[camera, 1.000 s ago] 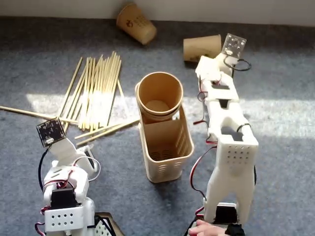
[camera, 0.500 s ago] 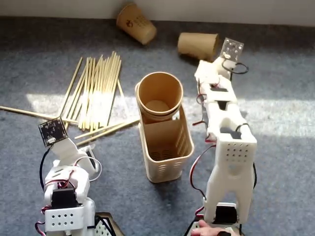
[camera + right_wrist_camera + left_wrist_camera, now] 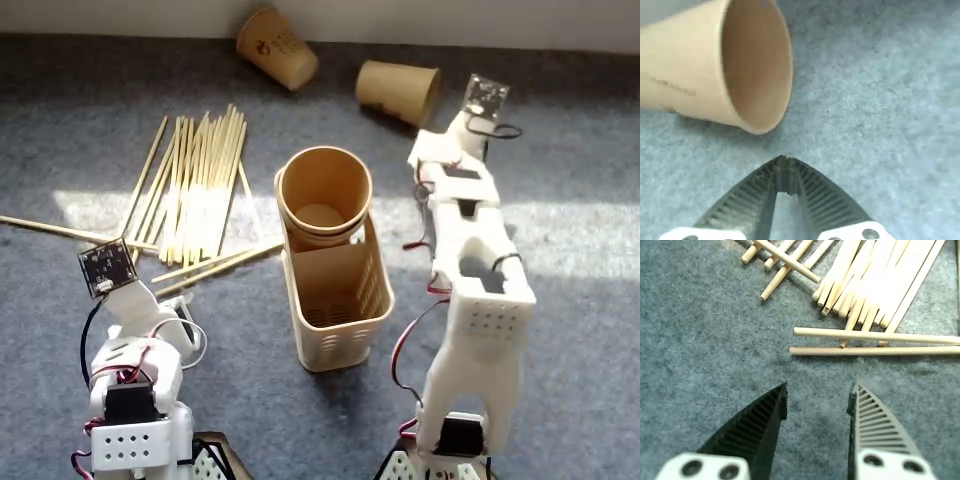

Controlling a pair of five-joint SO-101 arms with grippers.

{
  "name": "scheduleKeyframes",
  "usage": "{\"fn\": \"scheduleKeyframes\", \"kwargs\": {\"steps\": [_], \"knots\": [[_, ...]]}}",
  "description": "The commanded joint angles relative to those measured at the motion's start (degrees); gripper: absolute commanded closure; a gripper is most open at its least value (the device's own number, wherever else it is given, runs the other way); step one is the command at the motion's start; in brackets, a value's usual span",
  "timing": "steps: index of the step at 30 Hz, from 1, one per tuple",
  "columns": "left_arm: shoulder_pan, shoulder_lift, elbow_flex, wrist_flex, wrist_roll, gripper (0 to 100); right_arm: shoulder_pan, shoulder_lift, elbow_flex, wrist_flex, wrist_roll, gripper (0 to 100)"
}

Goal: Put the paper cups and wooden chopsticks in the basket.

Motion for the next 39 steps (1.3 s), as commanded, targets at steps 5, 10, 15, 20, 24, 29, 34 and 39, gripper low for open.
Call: {"fn": "scheduleKeyframes", "kwargs": {"steps": [5,10,15,20,24,29,34,39], "knots": [[0.8,-0.5,1.0,-0.9,0.1,79,6.9,-22.9,-2.8,26.8,2.6,99.4],[0.9,-0.3,1.0,-0.7,0.1,79,7.5,-36.1,-2.5,35.7,21.5,99.4],[0.9,-0.3,1.0,-0.8,0.1,79,7.4,-44.8,-2.4,43.5,31.5,99.4],[0.9,-0.3,1.0,-0.8,0.1,79,7.0,-50.5,-2.4,47.0,45.8,99.4],[0.9,-0.3,1.0,-0.7,0.1,79,6.2,-53.2,-2.3,48.6,46.9,99.4],[0.9,-0.3,1.0,-0.7,0.1,79,5.8,-51.6,-2.2,48.6,41.9,99.4],[0.9,-0.3,1.0,-0.7,0.1,79,2.8,-44.7,-2.3,46.6,32.8,98.7],[0.9,-0.2,1.0,-0.7,0.1,79,-2.0,-34.2,-2.9,41.4,13.1,85.5]]}}
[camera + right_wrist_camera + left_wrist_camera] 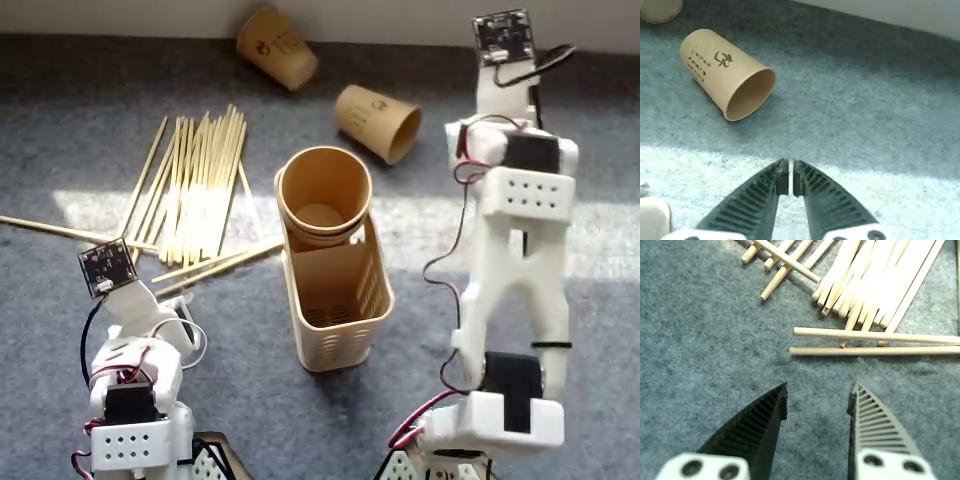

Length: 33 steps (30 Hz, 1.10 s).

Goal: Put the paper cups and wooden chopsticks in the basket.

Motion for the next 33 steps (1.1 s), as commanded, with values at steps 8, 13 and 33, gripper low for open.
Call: {"fn": "scheduleKeyframes", "kwargs": {"steps": [8,13,33], "knots": [[0.9,-0.1,1.0,-0.8,0.1,79,-1.9,7.9,-2.3,-5.5,-60.5,73.1],[0.9,-0.1,1.0,-0.9,0.1,79,-5.3,7.7,-2.8,-3.6,-68.9,73.0],[0.9,0.0,1.0,-0.6,0.1,79,-11.6,8.1,-2.4,-9.6,-69.0,73.0]]}}
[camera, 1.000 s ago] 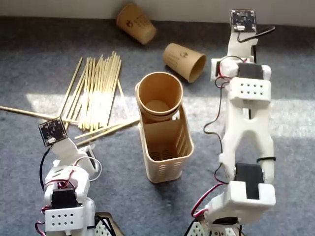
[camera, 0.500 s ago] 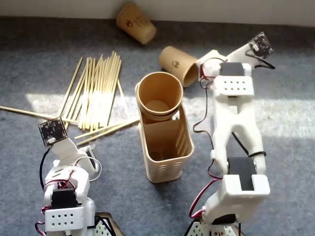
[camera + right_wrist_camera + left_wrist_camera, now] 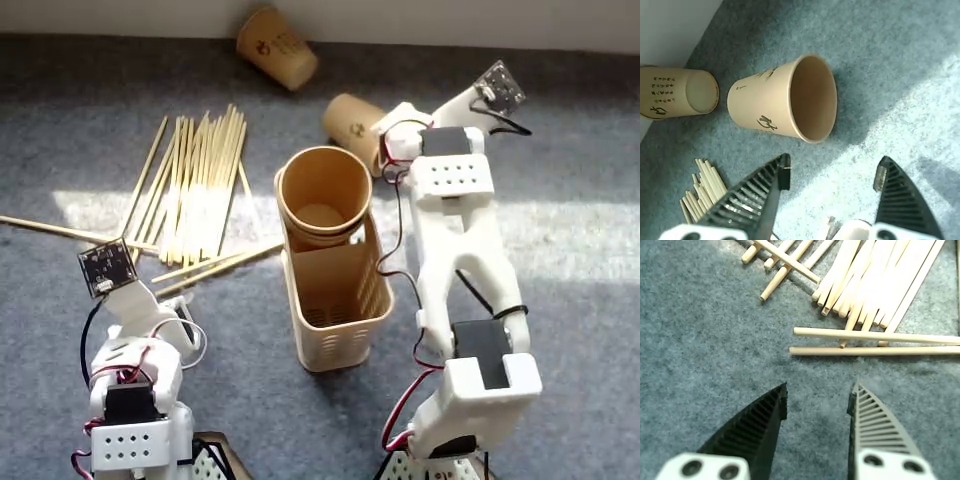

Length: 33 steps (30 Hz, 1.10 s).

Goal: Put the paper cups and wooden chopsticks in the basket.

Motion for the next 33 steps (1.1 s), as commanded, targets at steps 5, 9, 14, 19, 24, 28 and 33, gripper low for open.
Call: {"fn": "scheduleKeyframes", "kwargs": {"steps": [5,9,14,19,24,28,33], "knots": [[1.0,0.0,1.0,-0.6,0.1,79,0.2,-0.9,-2.5,-9.1,-0.5,73.0],[1.0,0.0,1.0,-0.6,0.1,79,0.2,-0.9,-2.9,-9.2,-0.6,73.0],[1.0,0.0,1.0,-0.6,0.1,79,0.2,-0.8,-2.3,-13.1,-0.6,73.0],[1.0,0.0,1.0,-0.6,0.1,79,1.0,4.5,-2.9,-15.9,-0.6,73.0],[1.0,0.0,1.0,-0.6,0.1,79,1.2,6.5,-2.5,-16.1,-0.6,73.0],[1.0,0.0,1.0,-0.6,0.1,79,1.2,6.4,-2.5,-16.1,-0.4,73.0],[1.0,0.0,1.0,-0.6,0.1,79,1.2,6.4,-2.5,-16.0,-0.3,73.0]]}}
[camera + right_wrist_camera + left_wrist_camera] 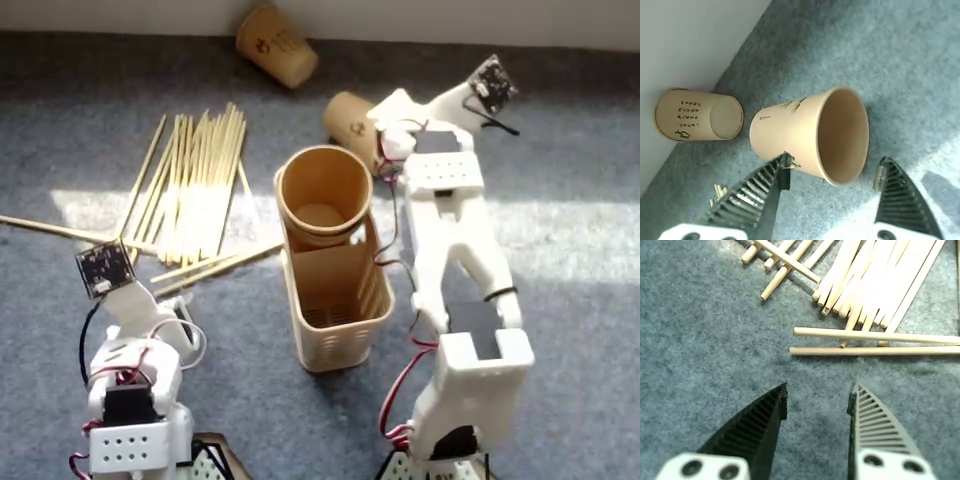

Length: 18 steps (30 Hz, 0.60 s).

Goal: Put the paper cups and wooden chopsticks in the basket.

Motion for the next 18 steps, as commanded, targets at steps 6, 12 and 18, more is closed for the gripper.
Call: {"fn": "scheduleKeyframes", "kwargs": {"steps": [6,12,18], "knots": [[1.0,0.0,1.0,-0.6,0.1,79,0.9,-1.4,-2.6,-0.1,-0.4,73.0],[1.0,0.0,1.0,-0.6,0.1,79,0.9,-1.0,-2.2,0.0,-0.1,73.0],[1.0,0.0,1.0,-0.5,0.1,79,0.7,-0.8,-2.2,-0.3,-0.1,73.0]]}}
